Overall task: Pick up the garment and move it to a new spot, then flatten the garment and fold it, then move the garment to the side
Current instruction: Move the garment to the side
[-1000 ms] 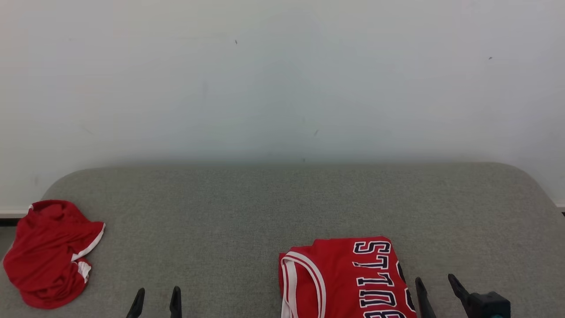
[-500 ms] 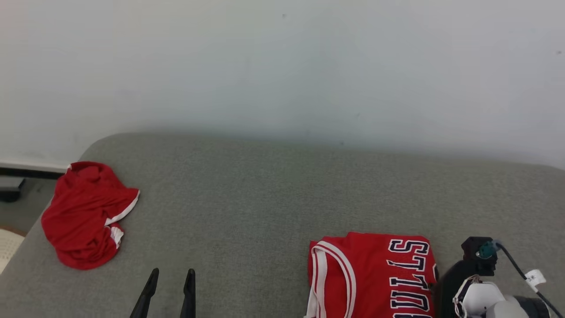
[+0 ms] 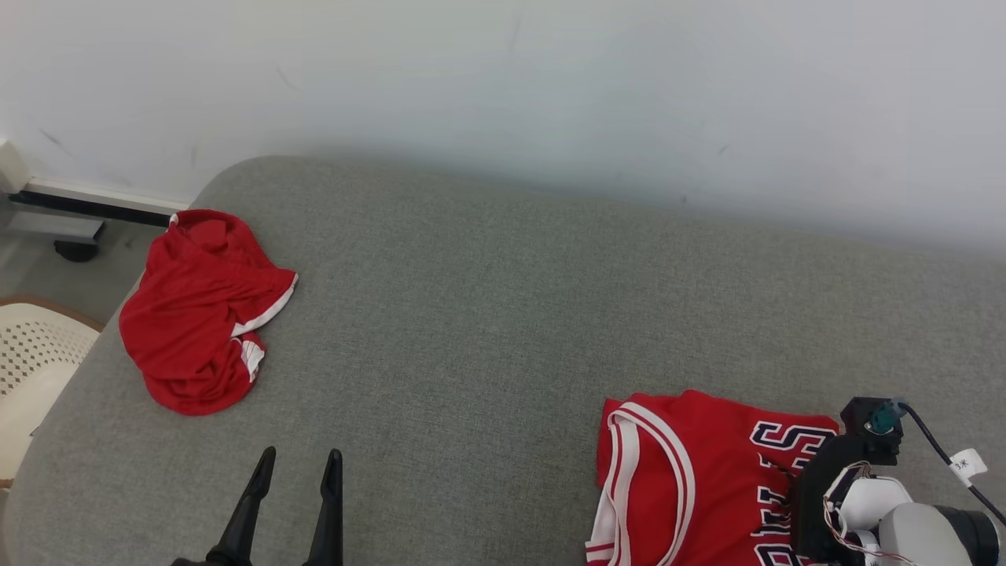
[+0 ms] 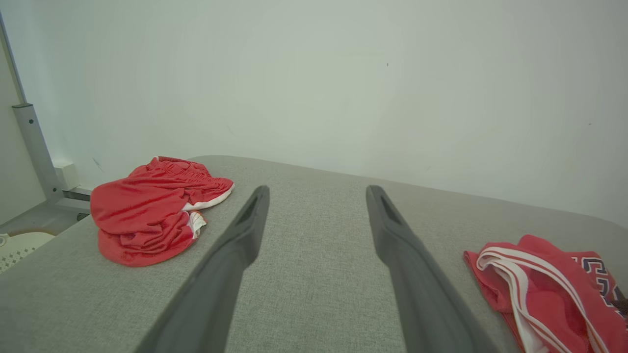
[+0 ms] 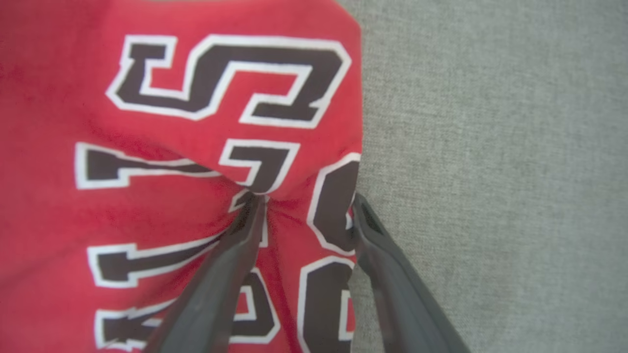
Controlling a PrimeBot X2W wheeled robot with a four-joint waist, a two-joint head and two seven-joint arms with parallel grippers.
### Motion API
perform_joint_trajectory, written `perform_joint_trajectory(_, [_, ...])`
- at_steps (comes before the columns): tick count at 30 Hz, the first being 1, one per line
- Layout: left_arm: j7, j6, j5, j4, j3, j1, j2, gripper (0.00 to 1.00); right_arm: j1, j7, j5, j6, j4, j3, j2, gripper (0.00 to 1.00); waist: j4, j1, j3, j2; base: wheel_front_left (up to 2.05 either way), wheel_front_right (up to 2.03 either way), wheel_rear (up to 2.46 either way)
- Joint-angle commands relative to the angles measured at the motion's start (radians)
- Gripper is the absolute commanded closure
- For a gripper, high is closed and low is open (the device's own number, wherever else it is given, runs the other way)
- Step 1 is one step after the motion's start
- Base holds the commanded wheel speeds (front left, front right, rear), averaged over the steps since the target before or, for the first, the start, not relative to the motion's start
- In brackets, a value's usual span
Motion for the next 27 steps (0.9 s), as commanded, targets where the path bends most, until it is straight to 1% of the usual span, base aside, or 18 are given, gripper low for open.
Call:
perform_joint_trajectory(1, [-0.003, 0.001, -0.002, -0.005, 0.003, -0.016, 0.003, 0.00, 0.009, -0.003, -0.001, -0.002, 0.033, 0.011, 0.005, 1.00, 0.004, 0.0000, 0.020, 0.0001, 0.00, 0.00, 0.00])
perform_joint_trajectory(3, [-0.003, 0.001, 0.000, -0.010, 0.003, -0.021, 0.003, 0.00, -0.003, -0.026, -0.001, -0.002, 0.035, 0.021, 0.006, 1.00, -0.008, 0.0000, 0.023, 0.0001, 0.00, 0.00, 0.00])
perform_joint_trajectory(5, [-0.003, 0.001, 0.000, -0.017, -0.002, -0.022, 0.004, 0.00, -0.015, -0.065, -0.027, -0.002, 0.023, 0.015, -0.003, 1.00, -0.023, 0.0000, 0.029, 0.0001, 0.00, 0.00, 0.00])
perform_joint_trajectory(9, [-0.003, 0.001, -0.004, -0.040, -0.017, -0.043, 0.007, 0.00, -0.068, -0.110, -0.086, -0.003, 0.001, -0.007, -0.058, 1.00, -0.060, 0.0000, 0.055, 0.0001, 0.00, 0.00, 0.00])
perform_joint_trajectory(11, [-0.003, 0.001, -0.018, -0.075, -0.022, -0.058, 0.006, 0.00, -0.136, -0.121, -0.119, -0.002, 0.001, -0.028, -0.097, 1.00, -0.096, 0.0000, 0.099, 0.0001, 0.00, 0.00, 0.00])
perform_joint_trajectory(13, [-0.003, 0.001, -0.017, -0.097, -0.038, -0.072, 0.013, 0.00, -0.174, -0.130, -0.142, -0.002, 0.016, -0.041, -0.137, 1.00, -0.112, 0.0000, 0.129, 0.0001, 0.00, 0.00, 0.00])
perform_joint_trajectory(15, [-0.003, 0.001, -0.017, -0.121, -0.055, -0.091, 0.022, 0.00, -0.204, -0.141, -0.162, -0.002, 0.027, -0.046, -0.194, 1.00, -0.122, 0.0000, 0.162, 0.0001, 0.00, 0.00, 0.00])
perform_joint_trajectory(18, [-0.003, 0.001, -0.019, -0.156, -0.070, -0.114, 0.026, 0.00, -0.233, -0.158, -0.194, -0.002, 0.038, -0.070, -0.278, 1.00, -0.133, 0.0000, 0.208, 0.0001, 0.00, 0.00, 0.00])
perform_joint_trajectory(20, [-0.003, 0.001, -0.024, -0.179, -0.071, -0.129, 0.023, 0.00, -0.243, -0.168, -0.218, -0.002, 0.041, -0.087, -0.322, 1.00, -0.142, 0.0000, 0.238, 0.0001, 0.00, 0.00, 0.00])
perform_joint_trajectory(23, [-0.003, 0.001, -0.035, -0.212, -0.066, -0.142, 0.021, 0.00, -0.244, -0.210, -0.254, -0.002, 0.037, -0.098, -0.399, 1.00, -0.156, 0.0000, 0.277, 0.0001, 0.00, 0.00, 0.00])
perform_joint_trajectory(25, [-0.003, 0.001, -0.036, -0.231, -0.062, -0.151, 0.026, 0.00, -0.256, -0.244, -0.272, -0.002, 0.028, -0.124, -0.431, 1.00, -0.168, 0.0000, 0.303, 0.0001, 0.00, 0.00, 0.00])
perform_joint_trajectory(27, [-0.003, 0.001, -0.033, -0.250, -0.061, -0.153, 0.032, 0.00, -0.272, -0.275, -0.279, -0.002, 0.014, -0.150, -0.431, 1.00, -0.183, 0.0000, 0.335, 0.0001, 0.00, 0.00, 0.00])
